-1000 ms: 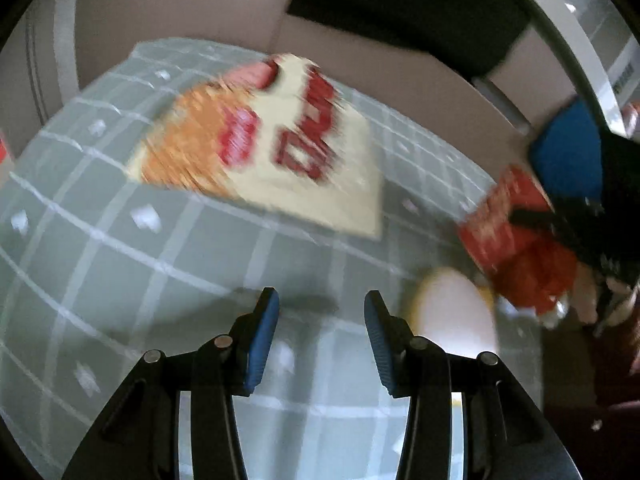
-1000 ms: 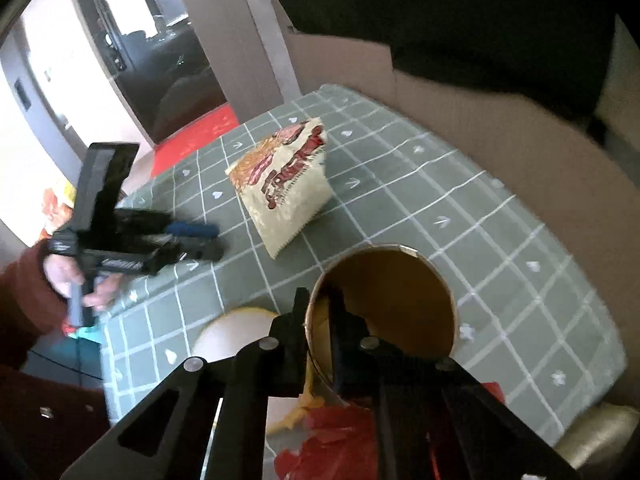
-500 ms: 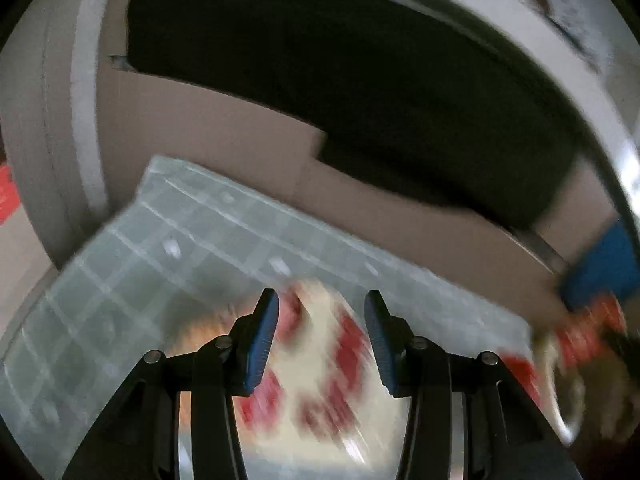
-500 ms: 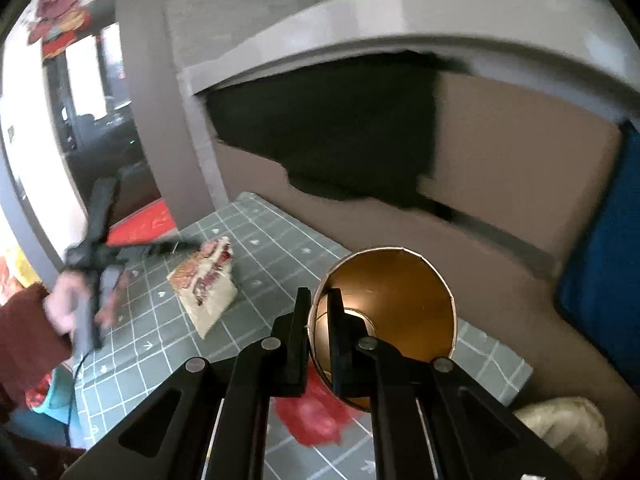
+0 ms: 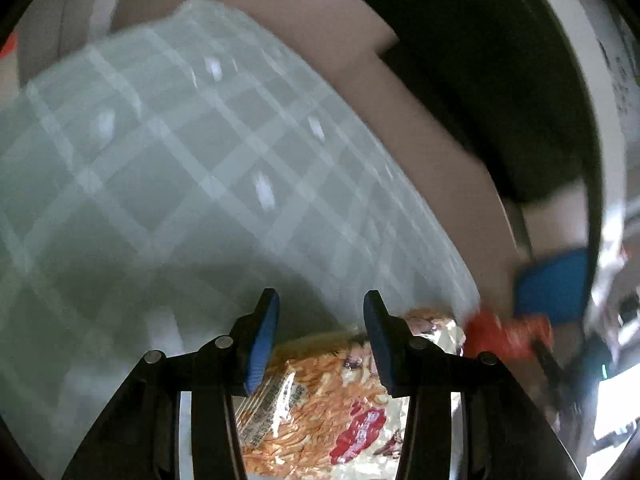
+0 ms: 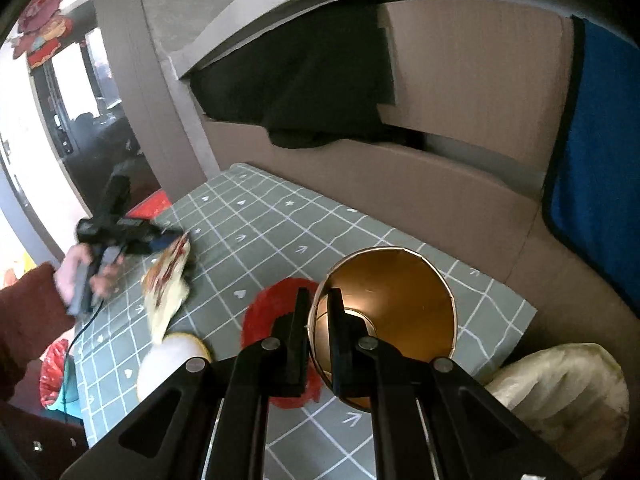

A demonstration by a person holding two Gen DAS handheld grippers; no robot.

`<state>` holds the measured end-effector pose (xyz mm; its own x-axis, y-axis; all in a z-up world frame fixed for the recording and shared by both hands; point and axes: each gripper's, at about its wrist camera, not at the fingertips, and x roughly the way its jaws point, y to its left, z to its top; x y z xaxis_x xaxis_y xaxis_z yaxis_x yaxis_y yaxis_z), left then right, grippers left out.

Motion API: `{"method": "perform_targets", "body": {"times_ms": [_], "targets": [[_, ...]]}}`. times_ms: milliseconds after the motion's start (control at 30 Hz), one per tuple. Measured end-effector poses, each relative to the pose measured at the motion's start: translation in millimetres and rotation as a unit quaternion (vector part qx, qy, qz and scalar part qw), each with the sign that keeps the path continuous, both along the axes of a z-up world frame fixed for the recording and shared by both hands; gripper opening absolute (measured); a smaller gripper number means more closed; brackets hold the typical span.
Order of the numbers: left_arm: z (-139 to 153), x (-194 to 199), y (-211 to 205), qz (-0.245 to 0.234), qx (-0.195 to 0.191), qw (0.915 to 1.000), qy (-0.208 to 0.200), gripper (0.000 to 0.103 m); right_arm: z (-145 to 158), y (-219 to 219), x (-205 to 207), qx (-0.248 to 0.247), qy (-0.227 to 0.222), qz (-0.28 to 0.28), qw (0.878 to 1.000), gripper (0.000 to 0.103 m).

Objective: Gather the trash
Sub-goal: 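Grasp the red paper cup rim with the right tool while the left tool approaches the snack bag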

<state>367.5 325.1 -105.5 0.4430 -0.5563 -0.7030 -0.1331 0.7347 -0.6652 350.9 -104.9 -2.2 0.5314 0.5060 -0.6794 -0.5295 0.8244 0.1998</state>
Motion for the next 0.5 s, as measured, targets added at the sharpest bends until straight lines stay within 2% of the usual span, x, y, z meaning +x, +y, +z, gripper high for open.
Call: {"method": "perform_targets", "body": {"times_ms": [67,167,267,367,433,467,500], "targets": [[6,-29,-21,-0.044,0.014,0.9989,-0.004,0.044,2,2,-6,0.002,-0.005,0.003,1.000,0.008],[16,-52,-39,-0.079,0.050,0.9953,-0.027,0.044,6,2,-15,0.010,-0.010,0.006,1.000,0.008],[43,-77,-39,-0.052,0.099,0.9899,-0.088,0.044,12,-2,-25,0.012,-0.019,0.000,1.000,0.008],[67,-109,-42,-0.010,0.143,0.9795,-0.141,0.045,15,-6,-36,0.010,-0.026,0.000,1.000,0.008],[69,-130,-52,-0.018,0.151,0.9792,-0.134,0.045,16,-6,-45,0.004,-0.032,0.002,0.999,0.008],[65,-133,-56,-0.023,0.141,0.9827,-0.117,0.045,16,-7,-48,0.004,-0.032,0.003,0.999,0.008],[57,-141,-57,-0.027,0.113,0.9892,-0.089,0.045,16,-8,-53,0.007,-0.031,0.005,0.999,0.008]]}}
